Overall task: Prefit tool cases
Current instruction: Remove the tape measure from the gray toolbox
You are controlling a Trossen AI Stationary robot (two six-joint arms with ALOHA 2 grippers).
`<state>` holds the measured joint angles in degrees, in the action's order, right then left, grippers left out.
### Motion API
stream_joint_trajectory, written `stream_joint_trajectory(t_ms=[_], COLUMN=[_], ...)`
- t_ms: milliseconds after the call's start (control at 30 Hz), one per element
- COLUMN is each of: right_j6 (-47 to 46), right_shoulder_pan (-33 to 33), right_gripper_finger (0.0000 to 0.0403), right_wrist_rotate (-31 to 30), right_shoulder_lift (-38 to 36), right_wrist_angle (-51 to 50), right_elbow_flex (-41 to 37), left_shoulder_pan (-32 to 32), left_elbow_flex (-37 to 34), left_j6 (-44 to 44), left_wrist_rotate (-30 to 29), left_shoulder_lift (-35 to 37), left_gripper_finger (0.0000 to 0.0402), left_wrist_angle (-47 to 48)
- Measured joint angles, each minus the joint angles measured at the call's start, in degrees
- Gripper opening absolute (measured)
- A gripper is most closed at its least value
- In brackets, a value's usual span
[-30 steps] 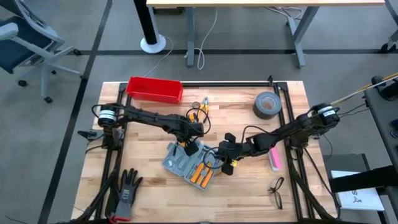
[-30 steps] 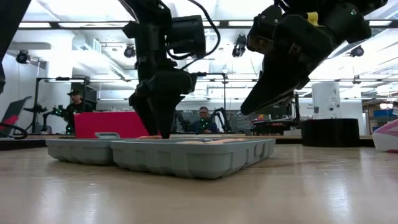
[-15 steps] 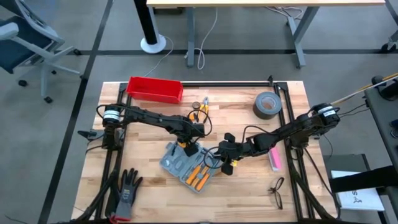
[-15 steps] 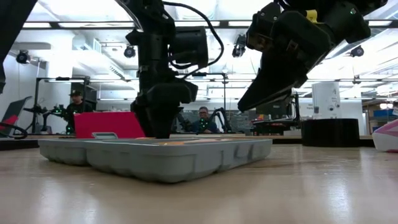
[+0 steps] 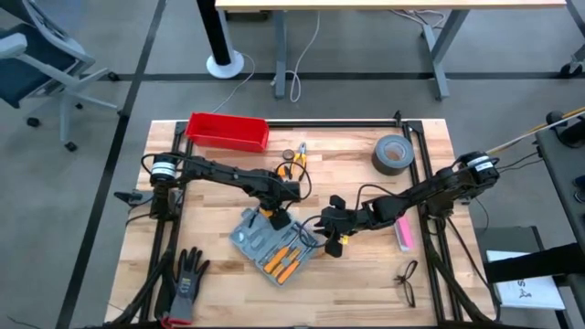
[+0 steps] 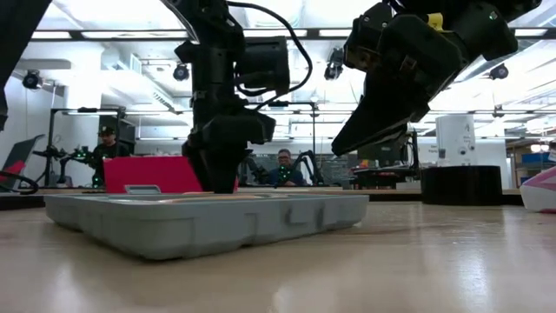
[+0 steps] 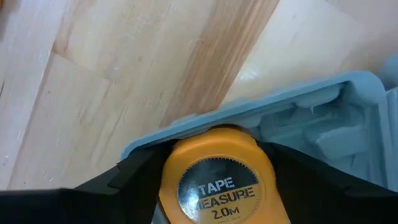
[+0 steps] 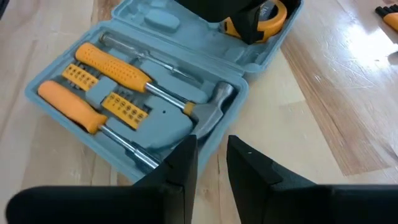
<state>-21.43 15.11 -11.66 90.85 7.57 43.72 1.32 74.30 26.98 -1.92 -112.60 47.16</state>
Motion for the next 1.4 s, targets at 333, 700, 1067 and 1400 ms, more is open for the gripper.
stream_joint_trajectory(t_ms=[333, 700, 1067, 1400], right_j6=[0.0, -0.3, -0.6, -0.6], right_shoulder_pan=[0.0, 0.0, 0.0, 0.2], right_gripper_finger=[0.0050, 0.0066, 0.0050, 0.0061], right_wrist_rotate=[0.0, 0.0, 0.0, 0.0], right_shoulder_lift=[0.0, 0.0, 0.0, 0.0], right_wrist_angle=[0.0, 0.0, 0.0, 0.0], right_elbow_flex=[0.0, 0.0, 0.0, 0.0], left_shoulder_pan=[0.0, 0.0, 0.2, 0.2], left_elbow_flex=[6.4, 14.5, 14.4, 14.4], left_j6=[-2.0, -3.9, -5.9, -10.3], left_wrist_rotate=[1.1, -0.3, 0.1, 1.1], left_shoulder_lift=[-0.3, 0.0, 0.0, 0.1], left_gripper_finger=[0.0259, 0.0247, 0.0167, 0.0217], left_wrist_angle=[9.2, 17.3, 18.2, 19.8])
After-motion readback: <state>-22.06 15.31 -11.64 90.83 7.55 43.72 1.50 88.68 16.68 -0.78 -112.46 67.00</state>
